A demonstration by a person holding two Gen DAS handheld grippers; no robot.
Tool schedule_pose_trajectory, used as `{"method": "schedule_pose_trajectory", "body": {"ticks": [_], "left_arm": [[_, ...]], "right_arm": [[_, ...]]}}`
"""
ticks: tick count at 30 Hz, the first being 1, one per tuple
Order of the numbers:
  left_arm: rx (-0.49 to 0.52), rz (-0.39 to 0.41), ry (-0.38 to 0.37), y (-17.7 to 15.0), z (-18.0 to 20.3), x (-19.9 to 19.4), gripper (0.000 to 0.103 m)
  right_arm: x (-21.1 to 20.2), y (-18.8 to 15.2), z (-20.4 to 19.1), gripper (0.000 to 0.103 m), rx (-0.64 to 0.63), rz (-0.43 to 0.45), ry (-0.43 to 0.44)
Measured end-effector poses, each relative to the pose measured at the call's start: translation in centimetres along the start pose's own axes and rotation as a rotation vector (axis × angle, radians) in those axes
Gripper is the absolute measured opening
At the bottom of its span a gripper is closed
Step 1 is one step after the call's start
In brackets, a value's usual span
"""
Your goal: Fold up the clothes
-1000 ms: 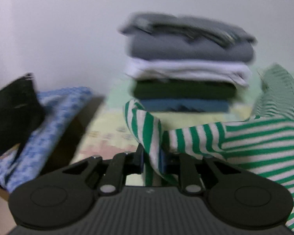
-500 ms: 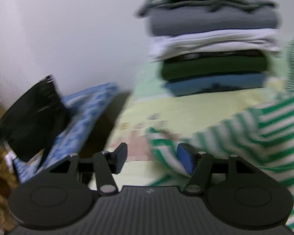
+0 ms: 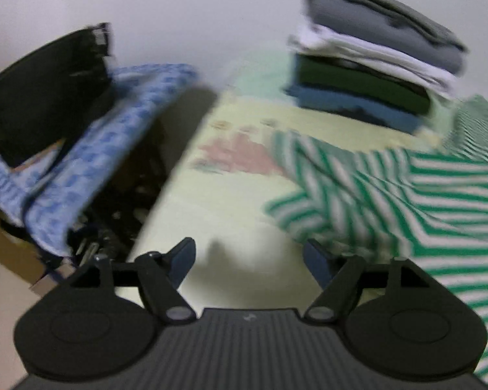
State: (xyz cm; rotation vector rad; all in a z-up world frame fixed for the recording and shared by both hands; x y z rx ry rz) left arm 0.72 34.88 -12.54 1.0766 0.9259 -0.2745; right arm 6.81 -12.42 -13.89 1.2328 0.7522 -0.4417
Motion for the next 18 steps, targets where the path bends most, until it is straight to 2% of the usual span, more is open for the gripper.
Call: {"method": "schedule_pose_trajectory", "body": {"ticks": [2,4,6,7,9,10,12,15,16,18], "left_arm": [[0.016,0.006,-0.008,-0.3,1.3,0.6,0.076],[-0.015,-0.001,-0.034,-0.1,2.0,1.5,0.076],[-0.066,0.0,-0.061,0.4,2.1,2.3,0.076],[-0.082,0.007,-0.067,0.7,2.2,2.7,0.072],[-0.083,0.019,-0.069,1.2,2.4,3.4,0.058],[-0.07,0.014,-0.071,1.2,2.7,3.8,0.045],[-0.041,0.021,-0.087,1.2,3.3,3.9,0.038],[-0.006,0.034,-0.083,1.0,3.7,3.5,0.016],[0.0,0.043,-0.067,1.0,3.5,3.3,0.005],[-0.002,0.082,-0.027,1.1,2.6,2.1,0.005]], "right_arm": [[-0.2,0.5,-4.2,0.068,-0.12,0.022,0.068],[-0.5,0.6,-7.6,0.068,-0.222,0.034,0.115],[-0.7,0.4,-9.9,0.068,-0.284,0.04,0.142],[-0.8,0.2,-10.5,0.068,-0.292,0.038,0.15],[-0.9,-0.3,-11.1,0.068,-0.286,0.027,0.158],[-0.8,-0.7,-11.1,0.068,-0.269,0.015,0.16],[-0.7,-1.5,-10.7,0.068,-0.218,-0.007,0.158],[-0.9,-2.1,-10.7,0.068,-0.177,0.02,0.127],[-1.0,-2.2,-10.8,0.068,-0.176,0.028,0.117],[-1.2,-2.5,-11.1,0.072,-0.169,0.046,0.106]]}}
Point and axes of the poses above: each gripper's, at about its wrist camera, not at the fingertips, and x roughly the way its jaws point, z to its right, y to its top, the point moved 7 cm from there along x, roughly the way its jaws point, and after that the axes turned 15 degrees about -x, right-handed, at the moved point
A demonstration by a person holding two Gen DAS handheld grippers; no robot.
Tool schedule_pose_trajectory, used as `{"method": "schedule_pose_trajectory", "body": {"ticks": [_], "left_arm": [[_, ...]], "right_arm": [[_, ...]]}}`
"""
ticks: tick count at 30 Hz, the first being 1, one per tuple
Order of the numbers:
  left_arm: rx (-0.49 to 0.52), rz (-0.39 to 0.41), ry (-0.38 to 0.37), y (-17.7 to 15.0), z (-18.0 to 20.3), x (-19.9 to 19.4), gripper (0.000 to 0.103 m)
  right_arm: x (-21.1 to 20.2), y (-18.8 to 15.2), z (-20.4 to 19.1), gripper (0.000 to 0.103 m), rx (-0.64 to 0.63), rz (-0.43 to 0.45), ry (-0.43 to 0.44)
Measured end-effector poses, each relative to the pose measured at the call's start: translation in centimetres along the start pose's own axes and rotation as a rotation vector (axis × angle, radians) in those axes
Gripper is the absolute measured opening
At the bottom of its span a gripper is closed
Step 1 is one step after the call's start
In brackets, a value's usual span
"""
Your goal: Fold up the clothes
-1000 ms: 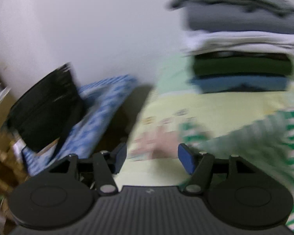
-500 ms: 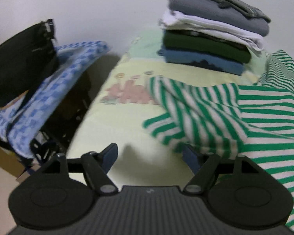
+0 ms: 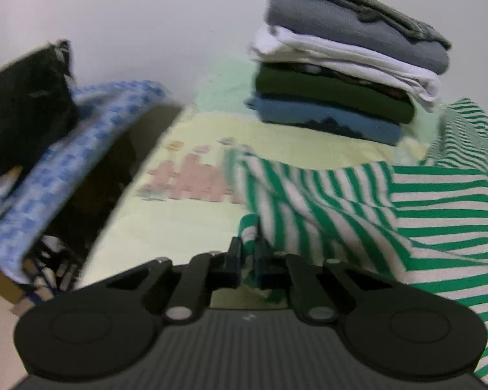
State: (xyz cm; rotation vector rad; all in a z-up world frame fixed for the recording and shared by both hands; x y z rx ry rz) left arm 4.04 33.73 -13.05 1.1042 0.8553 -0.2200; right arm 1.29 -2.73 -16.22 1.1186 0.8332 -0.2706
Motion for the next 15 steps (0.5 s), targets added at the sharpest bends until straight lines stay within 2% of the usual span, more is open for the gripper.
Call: {"method": "schedule_pose_trajectory", "body": {"ticks": [5,11,15], "left_arm": [[-0.003,0.082,0.064,-0.3,-2.8,-3.7,0.006],[0.148,0.044,0.19,-2.5,-4.3,-2.4,0.015],[0.167,0.069,0.153,-2.0,-4.2,-3.6,0.02]], "right_arm": [[-0.2,-0.4,-0.2,0.088,0.069,0.031,0.001],[0.4,0.0,-1.1,0.103,0.039,0.012,-0.019],[0.5,-0.1,-0.4,0.102,0.071,0.053,-0.014]]}}
Point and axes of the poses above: each gripper's, at about its wrist camera, not at the fingertips, and x roughly the way its jaws point, z to its right, y to its top, the point moved 7 cm from there along x, roughly the way its jaws point, and after that the axes turned 15 degrees about -x, right-handed, at the moved point
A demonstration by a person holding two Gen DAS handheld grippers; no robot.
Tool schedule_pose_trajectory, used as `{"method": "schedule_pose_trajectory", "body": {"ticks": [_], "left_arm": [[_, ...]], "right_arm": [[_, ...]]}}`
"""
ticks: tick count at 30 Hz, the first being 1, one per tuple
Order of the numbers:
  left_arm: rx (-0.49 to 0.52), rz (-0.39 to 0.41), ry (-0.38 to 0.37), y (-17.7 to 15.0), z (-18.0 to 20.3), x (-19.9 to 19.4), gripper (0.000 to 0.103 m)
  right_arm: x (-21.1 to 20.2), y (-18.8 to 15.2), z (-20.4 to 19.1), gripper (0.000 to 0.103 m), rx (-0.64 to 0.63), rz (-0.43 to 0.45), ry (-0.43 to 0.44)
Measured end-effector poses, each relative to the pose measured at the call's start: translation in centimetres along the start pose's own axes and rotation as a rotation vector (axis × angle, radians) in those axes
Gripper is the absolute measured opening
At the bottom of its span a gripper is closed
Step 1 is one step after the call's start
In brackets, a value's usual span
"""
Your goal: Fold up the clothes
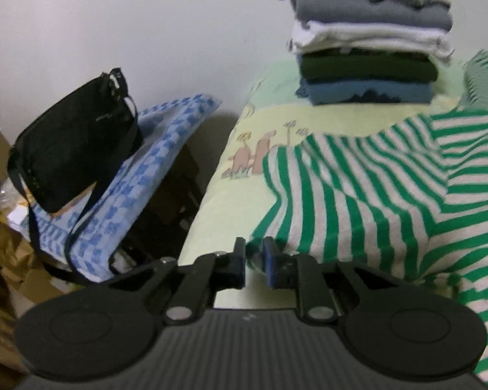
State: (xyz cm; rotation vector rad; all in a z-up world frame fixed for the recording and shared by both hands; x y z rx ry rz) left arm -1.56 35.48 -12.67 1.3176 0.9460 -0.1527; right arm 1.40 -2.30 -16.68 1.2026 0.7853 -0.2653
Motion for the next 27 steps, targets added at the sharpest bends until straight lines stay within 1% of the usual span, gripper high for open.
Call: {"method": "schedule_pose_trajectory", "body": {"ticks": [1,2,3,4,5,6,8,10,11,12,14,15,16,17,19,20,21,24,27], "left_arm": [[0.0,0.004,0.005,0.2,-0.4,-0.2,0.02],[0.007,0.002,0.025,0.2,-1.1,-0.2,0.022],[0.012,-0.004,0.046,0.2,-1.8,-0.1,0.024],[0.011,-0.021,0.07,0.1,-2.6,0.0,0.024],[0.006,-0.041,0.087,0.0,-3.4,0.2,0.024],[-0.01,-0.066,0.082,-0.1,-4.2,0.1,0.024],[-0.048,-0.101,0.037,-0.5,-5.1,-0.9,0.024],[-0.087,-0.134,-0.036,-1.2,-5.1,-2.6,0.024],[-0.104,-0.155,-0.083,-1.8,-4.6,-3.5,0.027],[-0.109,-0.171,-0.123,-2.5,-3.9,-4.5,0.028],[-0.093,-0.193,-0.192,-3.9,-1.7,-6.6,0.028],[-0.085,-0.206,-0.221,-4.8,-0.6,-7.5,0.028],[-0.076,-0.219,-0.246,-5.6,0.6,-8.4,0.028],[-0.065,-0.234,-0.259,-6.4,1.9,-9.2,0.028],[-0.045,-0.253,-0.258,-7.9,3.5,-10.3,0.028],[-0.033,-0.26,-0.253,-8.7,4.2,-10.8,0.028],[-0.022,-0.267,-0.248,-9.4,4.9,-11.2,0.028],[0.004,-0.272,-0.223,-11.2,6.0,-12.8,0.027],[-0.013,-0.282,-0.201,-12.2,5.6,-14.3,0.028]], "right_arm": [[-0.2,-0.1,0.1,0.101,0.011,0.006,-0.003],[-0.4,-0.1,0.3,0.095,0.022,0.004,-0.015],[-0.7,-0.1,0.5,0.085,0.034,0.002,-0.027],[-1.1,-0.2,0.6,0.08,0.047,-0.003,-0.033],[-1.6,-0.4,0.7,0.071,0.063,-0.012,-0.028],[-2.1,-0.6,0.7,0.063,0.072,-0.022,-0.022],[-3.0,-1.2,0.4,0.057,0.038,-0.053,-0.021],[-3.8,-1.9,-0.1,0.057,-0.004,-0.083,-0.018],[-4.3,-2.3,-0.4,0.059,-0.013,-0.086,-0.005],[-4.6,-2.6,-0.8,0.064,-0.03,-0.084,0.008],[-4.9,-3.0,-1.5,0.067,-0.078,-0.063,0.025],[-5.0,-3.2,-1.6,0.07,-0.082,-0.044,0.032],[-5.0,-3.3,-1.6,0.074,-0.075,-0.021,0.044],[-5.0,-3.4,-1.5,0.08,-0.052,0.005,0.063],[-5.2,-3.4,-1.3,0.075,-0.038,0.023,0.069],[-5.3,-3.4,-1.2,0.068,-0.041,0.025,0.067],[-5.4,-3.5,-1.1,0.065,-0.048,0.026,0.067],[-6.2,-4.2,-0.6,0.065,-0.068,0.024,0.091],[-7.7,-5.6,-0.6,0.065,-0.149,-0.006,0.106]]}}
Point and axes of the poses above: each gripper's, at about its wrist camera, not at the fingertips, and x roughly the way its jaws point, z to its right, y to its top, the point moved 7 cm from there along x, roughly the way its jaws point, and after that the axes turned 15 degrees about -x, right-handed, at the moved point
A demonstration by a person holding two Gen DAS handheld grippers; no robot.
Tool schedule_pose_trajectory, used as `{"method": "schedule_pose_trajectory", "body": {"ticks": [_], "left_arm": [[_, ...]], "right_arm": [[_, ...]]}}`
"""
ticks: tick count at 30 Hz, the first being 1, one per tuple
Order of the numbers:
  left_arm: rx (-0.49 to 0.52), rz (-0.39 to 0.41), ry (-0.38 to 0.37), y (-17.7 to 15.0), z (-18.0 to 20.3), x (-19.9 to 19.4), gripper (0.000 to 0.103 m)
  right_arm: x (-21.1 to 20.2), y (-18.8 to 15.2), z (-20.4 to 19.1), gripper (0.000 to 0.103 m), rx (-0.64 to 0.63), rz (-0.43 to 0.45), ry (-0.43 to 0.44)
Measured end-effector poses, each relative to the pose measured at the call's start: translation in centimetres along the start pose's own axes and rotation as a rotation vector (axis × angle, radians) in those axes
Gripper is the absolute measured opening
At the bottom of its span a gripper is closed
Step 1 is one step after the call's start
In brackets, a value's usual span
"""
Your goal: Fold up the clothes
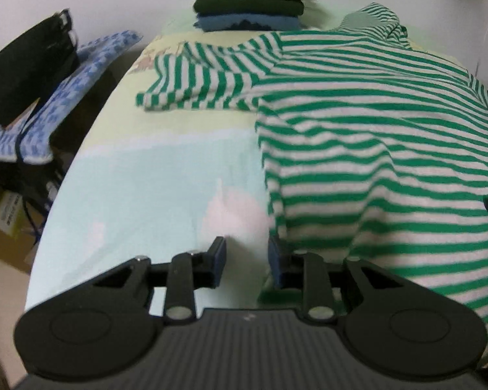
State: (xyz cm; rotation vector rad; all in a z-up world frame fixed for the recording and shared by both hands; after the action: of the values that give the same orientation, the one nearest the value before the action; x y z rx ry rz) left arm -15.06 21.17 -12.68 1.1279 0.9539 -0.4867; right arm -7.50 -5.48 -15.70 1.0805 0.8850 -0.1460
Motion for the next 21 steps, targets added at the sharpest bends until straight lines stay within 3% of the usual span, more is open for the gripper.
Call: {"method": "schedule_pose_trajectory", "body": {"ticks": [3,5,8,12,14,16,21], "left_arm": [[0.033,0.003,0.039,-1.6,-0.2,-1.3,0.028],[0.06,-0.018,0.056,-2.8,-0.3,-2.1,0.037],[0.093,-0.03,0.088,-4.6,-0.7,-3.7,0.041],[0.034,-0.053,0.041,-5.2,-1.7,-5.7,0.048],[0.011,-0.063,0.006,-5.4,-1.6,-6.1,0.061],[0.006,-0.082,-0.019,-5.9,-1.2,-6.2,0.061],[0.049,-0.111,-0.028,-7.0,-0.4,-6.0,0.066]], "right_arm": [[-2.2,-2.1,0.2,0.067,-0.016,0.008,0.043],[-3.9,-3.6,0.6,0.068,-0.02,0.015,0.063],[-6.3,-5.8,1.2,0.067,-0.065,-0.031,0.068],[-10.4,-8.5,4.2,0.052,0.073,-0.059,0.116],[-11.8,-9.5,5.4,0.053,0.14,-0.07,0.131],[-12.8,-10.5,6.3,0.053,0.188,-0.092,0.158],[-13.7,-11.7,4.5,0.053,0.163,-0.1,0.28]]}}
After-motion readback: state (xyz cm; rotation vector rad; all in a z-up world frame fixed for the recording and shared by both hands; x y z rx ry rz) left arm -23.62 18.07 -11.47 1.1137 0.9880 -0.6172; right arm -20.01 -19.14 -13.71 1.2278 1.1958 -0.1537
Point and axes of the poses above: each gripper's, at about its wrist camera, not at the fingertips, and x roughly the way its jaws point, z to its right, y to its top, the point moved 7 cm from there along x, roughly the way its jaws point, and after that the axes turned 15 degrees about -x, right-handed, at the moved point
